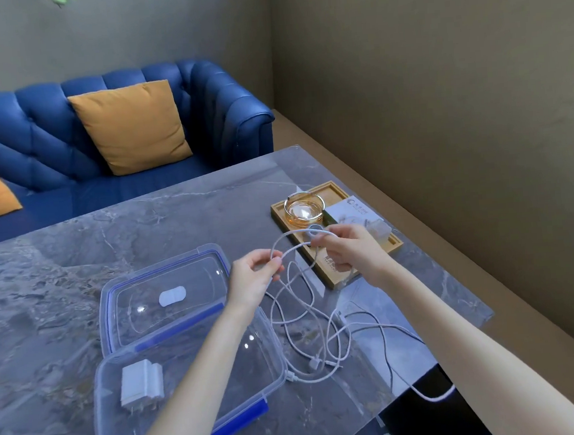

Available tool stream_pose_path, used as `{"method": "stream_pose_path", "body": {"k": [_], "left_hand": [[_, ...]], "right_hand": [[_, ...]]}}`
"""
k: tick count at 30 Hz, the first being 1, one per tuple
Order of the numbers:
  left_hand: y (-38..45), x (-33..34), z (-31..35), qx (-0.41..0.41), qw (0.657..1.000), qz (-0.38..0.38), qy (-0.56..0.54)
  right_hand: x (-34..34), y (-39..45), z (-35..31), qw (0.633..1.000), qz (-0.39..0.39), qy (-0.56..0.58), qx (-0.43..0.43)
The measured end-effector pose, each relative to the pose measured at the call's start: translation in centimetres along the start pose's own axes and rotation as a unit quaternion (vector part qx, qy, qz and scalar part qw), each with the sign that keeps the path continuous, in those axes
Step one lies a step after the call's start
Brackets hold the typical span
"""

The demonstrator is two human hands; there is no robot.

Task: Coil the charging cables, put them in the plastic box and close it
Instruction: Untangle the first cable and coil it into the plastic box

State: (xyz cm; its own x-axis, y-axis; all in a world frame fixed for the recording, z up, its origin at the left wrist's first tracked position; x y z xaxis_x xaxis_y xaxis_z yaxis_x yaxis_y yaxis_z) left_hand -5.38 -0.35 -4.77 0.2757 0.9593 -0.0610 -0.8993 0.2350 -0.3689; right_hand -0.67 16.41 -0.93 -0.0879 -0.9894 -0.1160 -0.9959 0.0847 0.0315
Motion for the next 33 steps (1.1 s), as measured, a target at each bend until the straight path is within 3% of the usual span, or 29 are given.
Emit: {"method": "stream_pose_path", "body": {"k": [5,10,14,15,17,19,22,27,29,33], "left_hand": [[-0.1,-0.1,-3.1,-0.042,0.998,0.012,0.040],[-1.2,-1.5,-1.7,-0.059,0.997,-0.021,0.040],[-3.6,-5.1,1.4,0.007,0.982,0.187,0.016],[-4.6,-5.5,2.2,0.037,0.979,0.202,0.008],[-6.0,-5.7,3.2,0.064,0.987,0.143,-0.022],[-6.8,-5.3,3.3,0.010,0.996,0.035,-0.079],[-7.5,-4.8,2.6,-0.082,0.978,-0.111,-0.159],[-7.6,-4.5,1.9,-0.068,0.972,-0.153,-0.164],[-7.6,-4.4,2.0,-0.067,0.964,-0.158,-0.202],[-8.0,-4.3,3.2,-0.064,0.942,-0.203,-0.260]], "right_hand": [[2.0,0.0,-0.7,0.996,-0.064,0.059,0.001],[4.1,0.4,-3.2,0.987,-0.110,0.116,0.000],[6.4,1.0,-4.9,0.975,-0.138,0.172,-0.010],[7.1,1.0,-5.1,0.973,-0.147,0.180,-0.010],[8.6,1.3,-5.1,0.969,-0.160,0.191,-0.010],[9.8,1.6,-5.3,0.969,-0.162,0.183,-0.023],[10.9,2.1,-5.2,0.979,-0.155,0.131,-0.031],[12.1,2.3,-4.4,0.974,-0.173,0.145,-0.005],[11.8,2.6,-4.1,0.986,-0.137,0.093,-0.024],[9.8,3.4,-3.2,0.986,0.059,-0.093,-0.125]]}}
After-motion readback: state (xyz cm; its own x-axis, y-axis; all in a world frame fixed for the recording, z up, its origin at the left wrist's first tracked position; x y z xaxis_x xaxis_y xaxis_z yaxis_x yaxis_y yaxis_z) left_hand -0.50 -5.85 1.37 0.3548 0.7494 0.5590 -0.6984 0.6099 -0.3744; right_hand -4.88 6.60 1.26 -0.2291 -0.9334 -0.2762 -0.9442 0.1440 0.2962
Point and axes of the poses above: each hand's wrist, its own y-axis towards the middle knuckle, its own x-axis out of the palm, z = x × y, the point moved 4 cm from there along y, towards the middle knuckle, and after that the axes turned 14 degrees about -x, right-handed, at the moved point
